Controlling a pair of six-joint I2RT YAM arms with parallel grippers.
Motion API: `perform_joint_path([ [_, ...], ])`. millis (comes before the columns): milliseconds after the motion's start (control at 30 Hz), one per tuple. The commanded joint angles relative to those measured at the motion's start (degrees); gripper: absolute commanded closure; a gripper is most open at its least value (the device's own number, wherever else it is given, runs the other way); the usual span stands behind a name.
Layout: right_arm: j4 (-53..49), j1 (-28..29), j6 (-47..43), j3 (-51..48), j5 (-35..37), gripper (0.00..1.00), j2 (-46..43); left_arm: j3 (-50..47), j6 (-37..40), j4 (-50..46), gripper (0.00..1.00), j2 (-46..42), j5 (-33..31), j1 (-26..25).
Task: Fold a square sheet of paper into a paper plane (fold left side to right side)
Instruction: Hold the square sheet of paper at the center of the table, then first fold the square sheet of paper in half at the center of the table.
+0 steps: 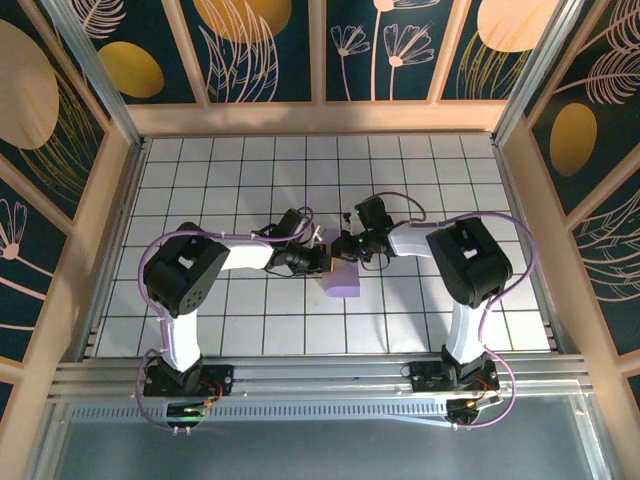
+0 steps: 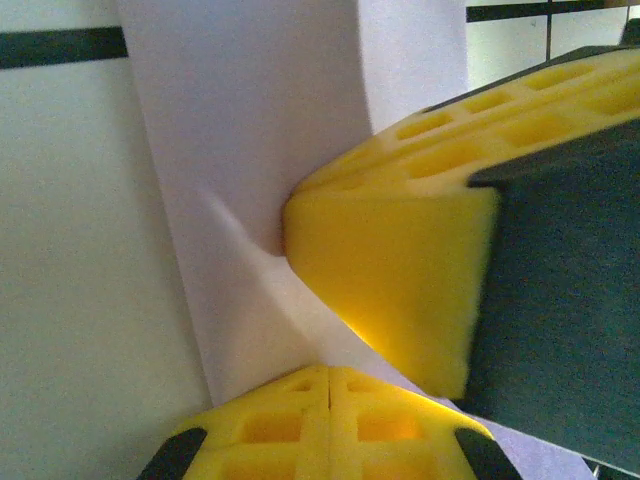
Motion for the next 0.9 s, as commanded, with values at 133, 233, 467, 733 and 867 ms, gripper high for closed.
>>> perform_joint_path([
  [133, -3.77, 0.25, 0.52, 0.13, 4.92, 1.00, 1.78, -1.37, 2.06, -5.94, 0.98, 1.56, -1.20, -0.46],
  [233, -4.73, -0.65, 0.57, -0.64, 5.79, 1.00, 1.78, -3.22, 1.91, -6.50, 0.98, 0.39, -0.62, -1.47],
  [467, -5.37, -2.06, -0.04, -1.57, 6.46, 1.00, 1.42, -8.87, 0.75, -7.28, 0.98, -3.92, -0.43, -2.89],
  [733, -5.69, -2.10, -0.44, -1.36, 6.28, 1.00, 1.77, -11.39, 0.45, -7.97, 0.97, -7.41, 0.59, -3.36],
  [867, -5.73, -2.13, -0.83, -1.40, 5.67, 1.00, 1.86, -10.50, -0.89, -6.80, 0.96, -9.46, 1.12, -2.99],
])
